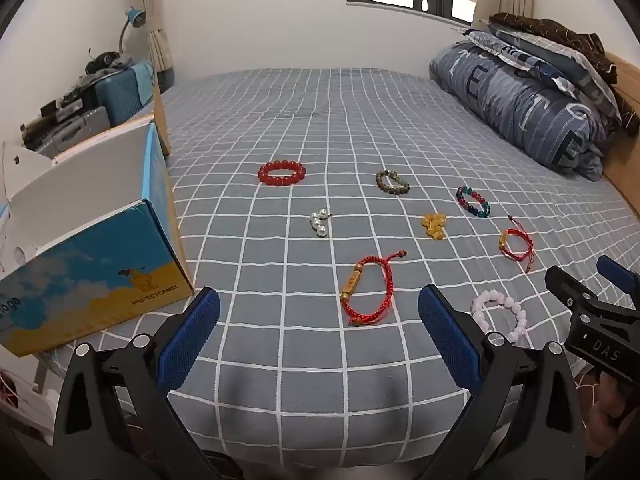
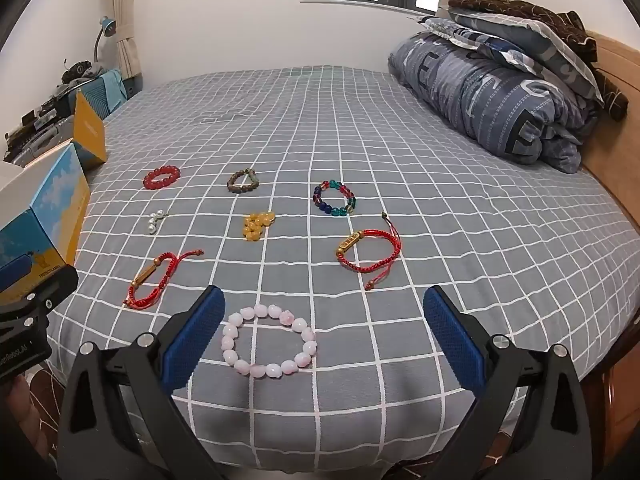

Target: Organize jewelry

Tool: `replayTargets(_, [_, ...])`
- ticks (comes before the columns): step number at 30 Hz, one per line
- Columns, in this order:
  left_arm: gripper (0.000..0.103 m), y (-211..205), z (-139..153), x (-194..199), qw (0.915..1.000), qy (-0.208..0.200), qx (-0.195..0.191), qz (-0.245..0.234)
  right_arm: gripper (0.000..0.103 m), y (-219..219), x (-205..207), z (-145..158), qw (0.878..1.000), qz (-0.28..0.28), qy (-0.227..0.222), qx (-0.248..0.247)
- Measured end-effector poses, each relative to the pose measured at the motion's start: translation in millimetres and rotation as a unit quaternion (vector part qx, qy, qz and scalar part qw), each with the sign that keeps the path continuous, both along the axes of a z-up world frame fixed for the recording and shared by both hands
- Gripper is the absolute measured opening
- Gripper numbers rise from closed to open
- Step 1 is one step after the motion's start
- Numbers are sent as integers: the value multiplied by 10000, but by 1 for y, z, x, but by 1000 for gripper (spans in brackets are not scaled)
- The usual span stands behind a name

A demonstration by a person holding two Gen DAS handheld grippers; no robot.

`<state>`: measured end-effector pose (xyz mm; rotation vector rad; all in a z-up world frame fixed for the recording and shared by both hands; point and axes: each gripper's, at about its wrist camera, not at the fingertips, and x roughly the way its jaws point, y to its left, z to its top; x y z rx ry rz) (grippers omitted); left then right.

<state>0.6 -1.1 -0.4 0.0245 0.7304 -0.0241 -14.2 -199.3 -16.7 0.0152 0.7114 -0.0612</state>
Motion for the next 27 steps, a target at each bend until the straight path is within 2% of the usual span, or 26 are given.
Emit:
replayTargets(13, [98, 3, 3, 5, 9999, 33, 1, 96, 96, 3, 1, -1, 10000, 17, 16, -37])
replayTargets(14, [98, 4, -4, 3, 9999, 15, -1, 132, 96, 6, 0, 0, 10000, 16, 19, -48])
replayTargets(27, [98, -3, -4, 0, 10000, 32, 55, 58, 96, 1, -5, 5, 9999, 18, -82, -67])
